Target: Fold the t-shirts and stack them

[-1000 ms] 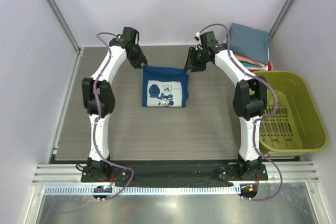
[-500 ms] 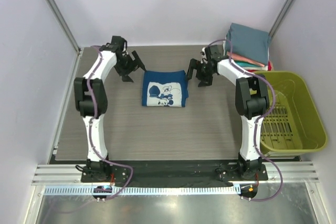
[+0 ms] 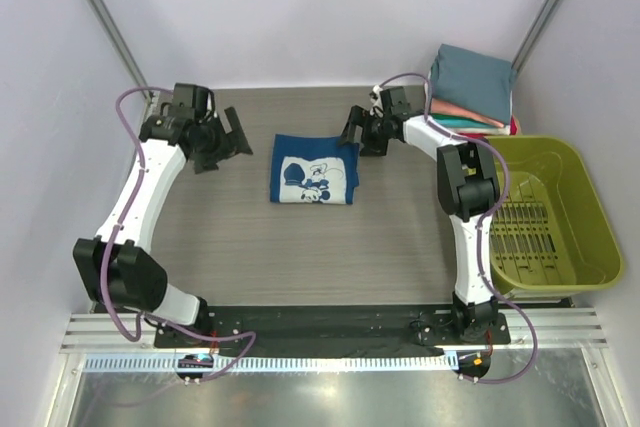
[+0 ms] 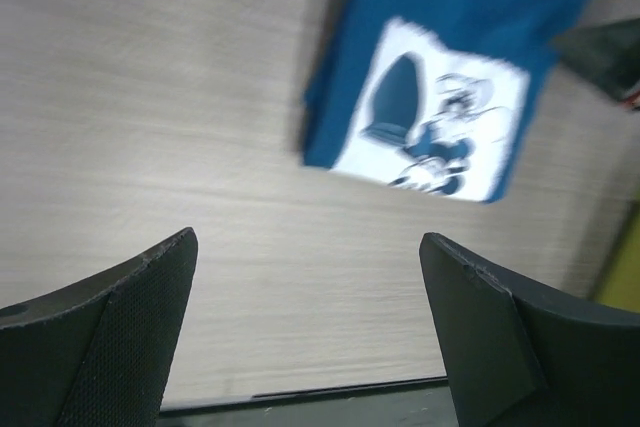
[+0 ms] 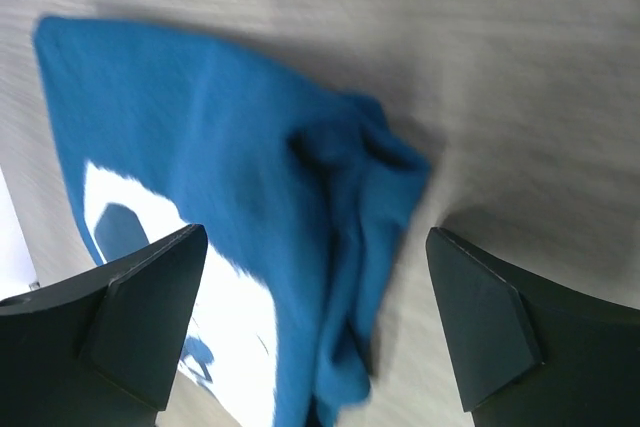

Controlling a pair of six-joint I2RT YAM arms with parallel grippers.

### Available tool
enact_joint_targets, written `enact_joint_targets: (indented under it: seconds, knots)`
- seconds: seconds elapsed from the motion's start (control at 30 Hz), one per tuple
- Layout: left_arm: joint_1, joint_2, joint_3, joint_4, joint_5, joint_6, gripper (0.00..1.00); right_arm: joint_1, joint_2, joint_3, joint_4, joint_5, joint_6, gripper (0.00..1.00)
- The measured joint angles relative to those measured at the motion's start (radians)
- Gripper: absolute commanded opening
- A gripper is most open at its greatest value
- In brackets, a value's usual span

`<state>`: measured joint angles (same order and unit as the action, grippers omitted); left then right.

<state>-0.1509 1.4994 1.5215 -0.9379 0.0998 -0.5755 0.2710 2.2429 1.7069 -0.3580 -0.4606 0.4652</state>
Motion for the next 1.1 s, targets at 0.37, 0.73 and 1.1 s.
enact_joint_targets:
  seconds: [0.37,0.73,1.1]
  knots:
    - [0.000,-0.147,-0.312,0.005,-0.156,0.098,0.91,0.064,0.046,-0.068,0.196,-0.026,0.068,0.01]
    - [0.000,-0.180,-0.320,0.031,-0.205,0.113,0.91,-0.029,-0.003,0.186,-0.101,-0.015,-0.135,0.01]
    - [-0.011,-0.180,-0.328,0.032,-0.221,0.113,0.90,-0.159,-0.198,0.356,-0.253,0.031,-0.319,0.01]
